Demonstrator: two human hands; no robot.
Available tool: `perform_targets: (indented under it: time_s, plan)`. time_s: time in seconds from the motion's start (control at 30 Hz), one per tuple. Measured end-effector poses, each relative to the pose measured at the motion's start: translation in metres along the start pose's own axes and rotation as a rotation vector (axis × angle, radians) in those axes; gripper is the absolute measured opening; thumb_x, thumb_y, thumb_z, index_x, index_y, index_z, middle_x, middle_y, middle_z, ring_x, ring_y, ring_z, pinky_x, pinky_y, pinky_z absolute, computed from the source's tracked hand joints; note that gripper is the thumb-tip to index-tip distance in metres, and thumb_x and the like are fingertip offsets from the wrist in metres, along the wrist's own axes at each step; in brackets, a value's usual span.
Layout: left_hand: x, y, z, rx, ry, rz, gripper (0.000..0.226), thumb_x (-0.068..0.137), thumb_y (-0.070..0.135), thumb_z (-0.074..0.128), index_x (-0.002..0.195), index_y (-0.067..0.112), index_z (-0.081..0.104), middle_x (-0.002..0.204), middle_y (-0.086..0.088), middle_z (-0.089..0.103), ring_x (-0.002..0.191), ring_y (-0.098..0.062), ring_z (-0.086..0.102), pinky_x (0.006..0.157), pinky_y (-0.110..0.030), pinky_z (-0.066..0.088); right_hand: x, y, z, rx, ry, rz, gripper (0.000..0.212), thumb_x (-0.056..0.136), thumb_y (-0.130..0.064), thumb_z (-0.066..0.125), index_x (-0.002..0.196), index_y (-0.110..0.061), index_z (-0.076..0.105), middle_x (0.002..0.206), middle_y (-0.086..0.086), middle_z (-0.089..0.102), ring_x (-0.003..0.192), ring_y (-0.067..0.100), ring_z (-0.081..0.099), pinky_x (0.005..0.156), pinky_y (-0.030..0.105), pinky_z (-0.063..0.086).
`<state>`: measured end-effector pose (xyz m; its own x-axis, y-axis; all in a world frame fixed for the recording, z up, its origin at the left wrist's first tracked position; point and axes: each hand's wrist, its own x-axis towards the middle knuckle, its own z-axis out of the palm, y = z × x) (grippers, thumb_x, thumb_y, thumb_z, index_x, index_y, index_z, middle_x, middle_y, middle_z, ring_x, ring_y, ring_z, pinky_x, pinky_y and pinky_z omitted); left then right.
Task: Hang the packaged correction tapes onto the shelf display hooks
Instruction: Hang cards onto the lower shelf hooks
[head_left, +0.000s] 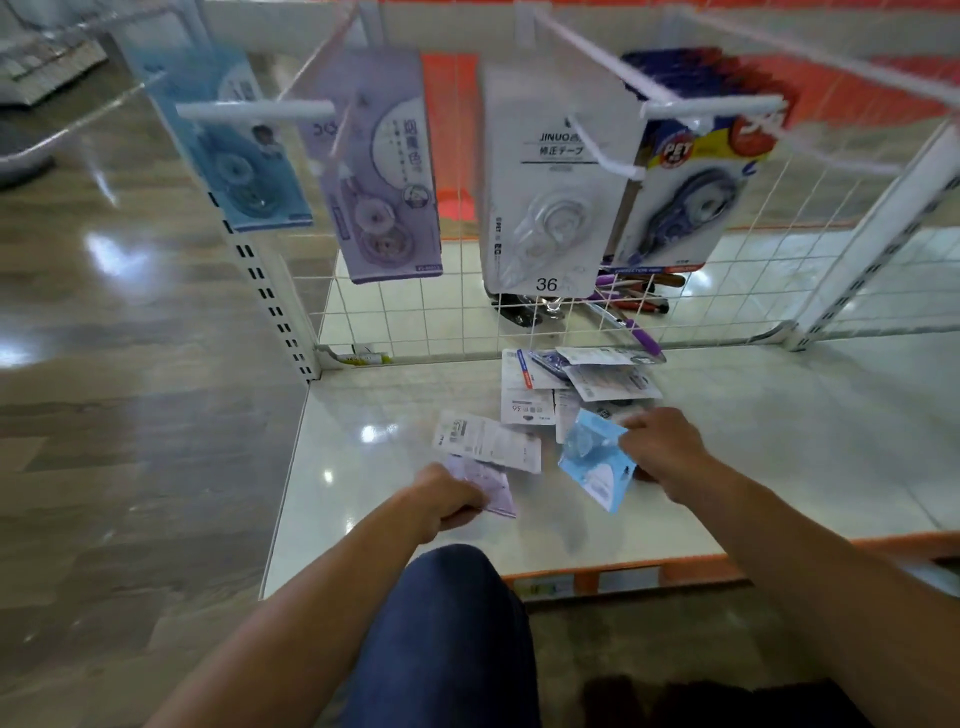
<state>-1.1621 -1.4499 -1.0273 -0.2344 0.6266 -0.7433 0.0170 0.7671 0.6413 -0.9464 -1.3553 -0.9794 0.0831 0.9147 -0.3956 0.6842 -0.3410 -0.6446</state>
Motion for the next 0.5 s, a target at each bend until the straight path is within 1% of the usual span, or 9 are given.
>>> perform_targets:
  time_s: [0.07,0.1,0.17,0.2,0.27,0.33,0.37,0.43,0.5]
  plan:
    - [0.002,-0.008,0.003,0.032,0.026,-0.020,0.037,0.083,0.002,0.070,0.117,-0.001,0.056,0.104,-0.017,0.062,0.080,-0.019,0.060,0.072,-0.025,0.056,-0.012,-0.019,-0.014,-0.129,0.035,-0.114,0.014,0.079,-0.008,0.062,0.084,-0.018,0.071,0.093,0.011,0.070,0.090,0.030,0.065,0.081,0.040,0.055]
    - [0.004,-0.011,0.006,0.105,0.048,-0.004,0.039,0.084,0.006,0.070,0.119,-0.001,0.054,0.107,-0.016,0.060,0.083,-0.019,0.059,0.072,-0.024,0.054,-0.018,-0.028,-0.019,-0.172,0.041,-0.169,0.011,0.080,-0.012,0.065,0.085,-0.020,0.071,0.092,0.007,0.070,0.090,0.026,0.065,0.080,0.034,0.053]
    - [-0.002,-0.011,0.011,0.329,0.104,0.058,0.040,0.084,0.017,0.072,0.118,0.002,0.055,0.106,-0.010,0.059,0.090,-0.019,0.056,0.077,-0.025,0.049,-0.028,-0.045,-0.029,-0.218,0.040,-0.279,0.003,0.082,-0.020,0.068,0.082,-0.023,0.068,0.089,0.003,0.068,0.085,0.022,0.063,0.071,0.025,0.047]
    - [-0.006,-0.007,0.013,0.401,0.137,0.124,0.044,0.083,0.022,0.073,0.119,0.005,0.056,0.108,-0.007,0.060,0.094,-0.018,0.057,0.080,-0.025,0.047,-0.032,-0.052,-0.033,-0.237,0.031,-0.333,0.001,0.083,-0.023,0.068,0.082,-0.023,0.067,0.087,0.002,0.067,0.081,0.020,0.061,0.065,0.023,0.044]
    - [-0.010,0.001,0.015,0.394,0.186,0.308,0.066,0.075,0.030,0.080,0.130,0.015,0.048,0.127,-0.004,0.057,0.111,-0.019,0.056,0.093,-0.030,0.048,-0.041,-0.067,-0.042,-0.281,0.015,-0.437,0.007,0.084,-0.026,0.067,0.087,-0.021,0.070,0.085,0.000,0.065,0.078,0.015,0.058,0.058,0.020,0.041]
    - [-0.025,0.016,0.017,0.376,0.201,0.491,0.095,0.070,0.036,0.083,0.146,0.022,0.028,0.150,0.000,0.037,0.134,-0.021,0.040,0.109,-0.041,0.039,-0.049,-0.079,-0.049,-0.291,0.000,-0.530,0.012,0.083,-0.028,0.068,0.090,-0.021,0.074,0.086,-0.002,0.068,0.079,0.015,0.060,0.063,0.025,0.045]
    - [-0.033,0.023,0.018,0.373,0.196,0.562,0.104,0.070,0.038,0.083,0.150,0.024,0.019,0.154,0.003,0.030,0.139,-0.020,0.033,0.113,-0.041,0.033,-0.053,-0.085,-0.052,-0.292,-0.006,-0.577,0.012,0.082,-0.030,0.069,0.090,-0.023,0.074,0.084,-0.003,0.069,0.079,0.013,0.061,0.065,0.027,0.046]
    - [-0.050,0.035,0.022,0.362,0.178,0.712,0.100,0.070,0.040,0.082,0.149,0.030,0.020,0.151,0.008,0.036,0.134,-0.013,0.038,0.109,-0.035,0.036,-0.062,-0.096,-0.059,-0.252,-0.043,-0.654,0.005,0.082,-0.030,0.070,0.085,-0.028,0.074,0.077,-0.008,0.067,0.071,0.006,0.058,0.061,0.022,0.044]
    - [-0.061,0.041,0.024,0.329,0.169,0.795,0.079,0.073,0.041,0.080,0.139,0.033,0.037,0.133,0.009,0.054,0.115,-0.007,0.053,0.094,-0.025,0.046,-0.072,-0.107,-0.066,-0.209,-0.103,-0.716,0.003,0.082,-0.029,0.072,0.080,-0.031,0.071,0.070,-0.013,0.063,0.065,0.000,0.054,0.053,0.013,0.040]
